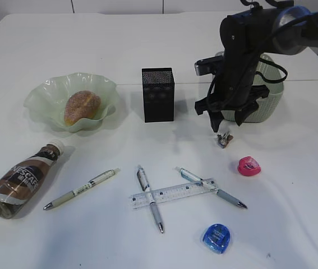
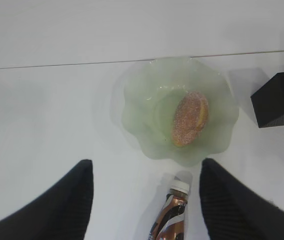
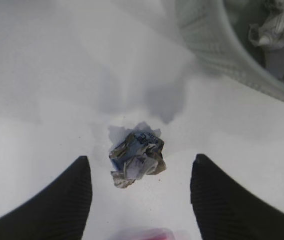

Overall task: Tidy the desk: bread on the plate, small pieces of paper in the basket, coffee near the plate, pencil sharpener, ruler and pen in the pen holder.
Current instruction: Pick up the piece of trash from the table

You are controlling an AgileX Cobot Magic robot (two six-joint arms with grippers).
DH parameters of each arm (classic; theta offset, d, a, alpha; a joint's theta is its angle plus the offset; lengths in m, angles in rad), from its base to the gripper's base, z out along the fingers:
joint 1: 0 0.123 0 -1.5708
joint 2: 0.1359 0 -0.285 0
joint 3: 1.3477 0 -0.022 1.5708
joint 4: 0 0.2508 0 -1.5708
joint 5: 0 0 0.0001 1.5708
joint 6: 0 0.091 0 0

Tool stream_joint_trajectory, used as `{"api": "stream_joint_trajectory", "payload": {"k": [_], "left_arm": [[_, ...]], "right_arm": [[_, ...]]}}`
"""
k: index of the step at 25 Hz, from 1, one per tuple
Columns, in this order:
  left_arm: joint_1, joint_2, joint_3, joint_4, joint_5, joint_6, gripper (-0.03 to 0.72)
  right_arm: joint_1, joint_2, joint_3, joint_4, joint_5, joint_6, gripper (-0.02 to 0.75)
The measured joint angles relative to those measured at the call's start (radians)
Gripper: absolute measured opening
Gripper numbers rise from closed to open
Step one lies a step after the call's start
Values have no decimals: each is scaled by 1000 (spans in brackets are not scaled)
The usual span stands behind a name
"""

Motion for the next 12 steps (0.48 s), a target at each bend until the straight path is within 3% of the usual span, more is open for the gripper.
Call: {"api": "stream_joint_trajectory", "payload": {"k": [12], "left_arm": [[0,0,0,0,0,0,466]], "right_arm": [[0,19,0,4,12,0,491]]}}
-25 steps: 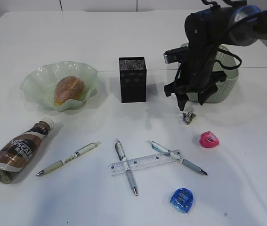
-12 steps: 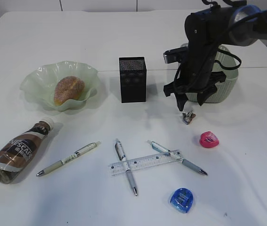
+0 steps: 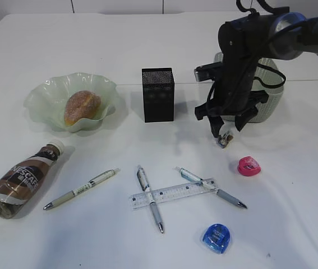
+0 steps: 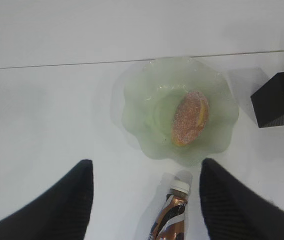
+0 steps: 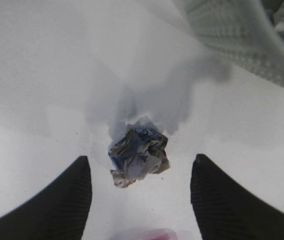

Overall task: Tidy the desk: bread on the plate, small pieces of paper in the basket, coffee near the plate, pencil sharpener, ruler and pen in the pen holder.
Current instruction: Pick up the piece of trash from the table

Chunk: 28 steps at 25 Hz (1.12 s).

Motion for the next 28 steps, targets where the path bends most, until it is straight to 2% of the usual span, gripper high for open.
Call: {"api": "stream_joint_trajectory", "payload": {"k": [25,28], "left_arm": [[0,0,0,0,0,0,466],[0,0,0,0,0,0,466]], "right_arm": [[0,51,0,4,11,0,490],[0,51,0,4,11,0,458]]}}
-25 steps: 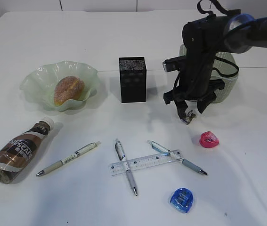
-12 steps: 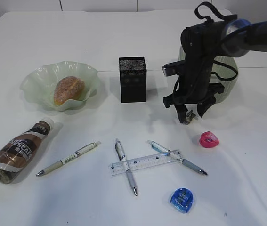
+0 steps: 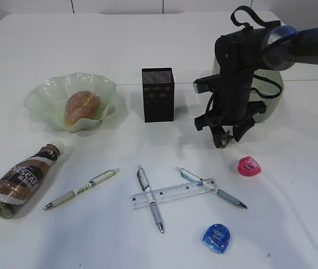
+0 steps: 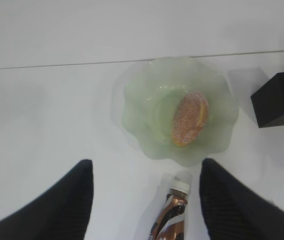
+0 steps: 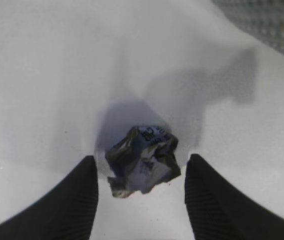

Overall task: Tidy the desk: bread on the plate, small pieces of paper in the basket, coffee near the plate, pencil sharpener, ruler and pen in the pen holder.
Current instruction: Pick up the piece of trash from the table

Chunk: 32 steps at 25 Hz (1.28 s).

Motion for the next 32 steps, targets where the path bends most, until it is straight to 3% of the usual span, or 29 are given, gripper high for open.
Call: {"api": "stream_joint_trajectory", "payload": {"k": [1,2,6,10,32], "left_arm": [[0,0,0,0,0,0,466],[0,0,0,0,0,0,466],[0,0,0,0,0,0,466],[0,0,0,0,0,0,466],[0,0,0,0,0,3,465]], "right_arm": [[0,0,0,0,0,0,458],[0,0,0,0,0,0,382],[0,0,0,2,-4,0,265],[0,0,-1,5,-6,0,209],[0,0,-8,53,43,0,198]]}}
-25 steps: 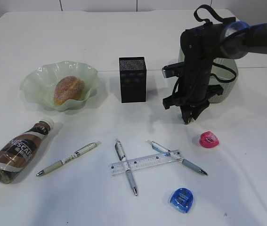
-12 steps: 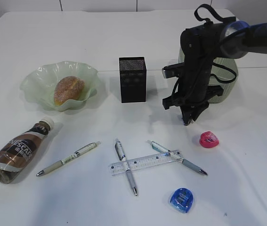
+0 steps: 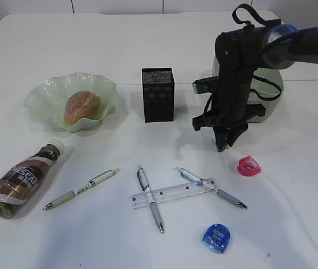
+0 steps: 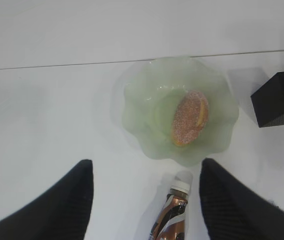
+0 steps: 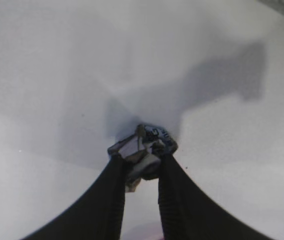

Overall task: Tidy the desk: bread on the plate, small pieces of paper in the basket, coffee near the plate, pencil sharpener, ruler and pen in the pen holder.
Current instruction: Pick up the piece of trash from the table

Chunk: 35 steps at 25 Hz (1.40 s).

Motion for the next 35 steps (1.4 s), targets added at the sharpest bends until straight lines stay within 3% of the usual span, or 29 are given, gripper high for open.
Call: {"api": "stream_joint_trajectory", "payload": {"k": [3,5,12,20,35], "left_arm": [[0,0,0,0,0,0,465],[0,0,0,0,0,0,465],[0,0,0,0,0,1,463],[0,0,0,0,0,1,463],[0,0,0,0,0,1,457]], "right_arm": [[0,0,0,2,1,0,202],[0,0,0,17,5,0,251],[0,0,0,23,5,0,268],[0,0,0,37,-3,0,421],[0,17,0,37,-42,0,430]]}}
